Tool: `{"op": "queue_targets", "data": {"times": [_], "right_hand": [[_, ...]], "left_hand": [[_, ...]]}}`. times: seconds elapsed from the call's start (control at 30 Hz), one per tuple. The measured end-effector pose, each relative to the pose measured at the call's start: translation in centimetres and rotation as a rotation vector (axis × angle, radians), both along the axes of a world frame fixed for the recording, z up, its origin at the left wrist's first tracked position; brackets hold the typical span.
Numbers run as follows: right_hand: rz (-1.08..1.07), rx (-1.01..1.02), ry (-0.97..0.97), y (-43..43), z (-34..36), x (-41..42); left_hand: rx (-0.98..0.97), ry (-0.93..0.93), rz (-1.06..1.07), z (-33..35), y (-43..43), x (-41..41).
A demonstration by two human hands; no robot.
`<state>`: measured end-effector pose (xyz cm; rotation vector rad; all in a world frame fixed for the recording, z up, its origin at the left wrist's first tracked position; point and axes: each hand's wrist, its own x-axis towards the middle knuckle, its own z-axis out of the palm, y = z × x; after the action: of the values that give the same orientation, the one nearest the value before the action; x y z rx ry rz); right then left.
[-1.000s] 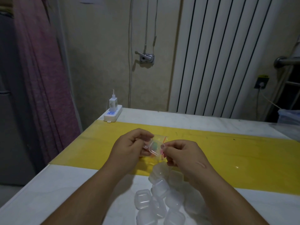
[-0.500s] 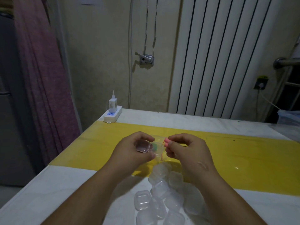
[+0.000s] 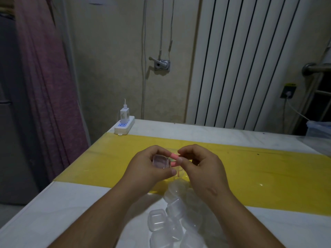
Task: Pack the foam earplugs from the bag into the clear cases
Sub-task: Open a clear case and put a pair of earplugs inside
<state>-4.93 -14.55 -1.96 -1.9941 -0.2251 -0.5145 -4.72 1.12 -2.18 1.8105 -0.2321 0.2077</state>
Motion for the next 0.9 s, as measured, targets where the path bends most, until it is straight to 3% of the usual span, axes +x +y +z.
{"op": "queue_targets", "data": {"times": [0.23,0.47,0.77,0.83,0.9], "right_hand": [[-0.102,-0.258,-0.079,0.0,-0.2,0.3],[-0.068,-0.280,0.011,0.0,-0.2,0.2],[0.078,0.222,0.322,0.1,0.2,-0.2],[0.115,0.340,0.371,0.1,0.5,-0.4],[0.121,0.395,0.364,0.1,0.7,-0.5]], "left_hand": [[-0.037,0.033,0.026,-0.1,0.1,0.2],[-0.052,0.032,0.002,-0.2,0.0,0.2],[-0.055,0.029,-0.035,-0.4,0.0,0.2],[-0.139,0.071,-0.078,-0.2,0.1,0.3],[-0.356,0.170,-0.145,0.2,0.1,0.4]]}}
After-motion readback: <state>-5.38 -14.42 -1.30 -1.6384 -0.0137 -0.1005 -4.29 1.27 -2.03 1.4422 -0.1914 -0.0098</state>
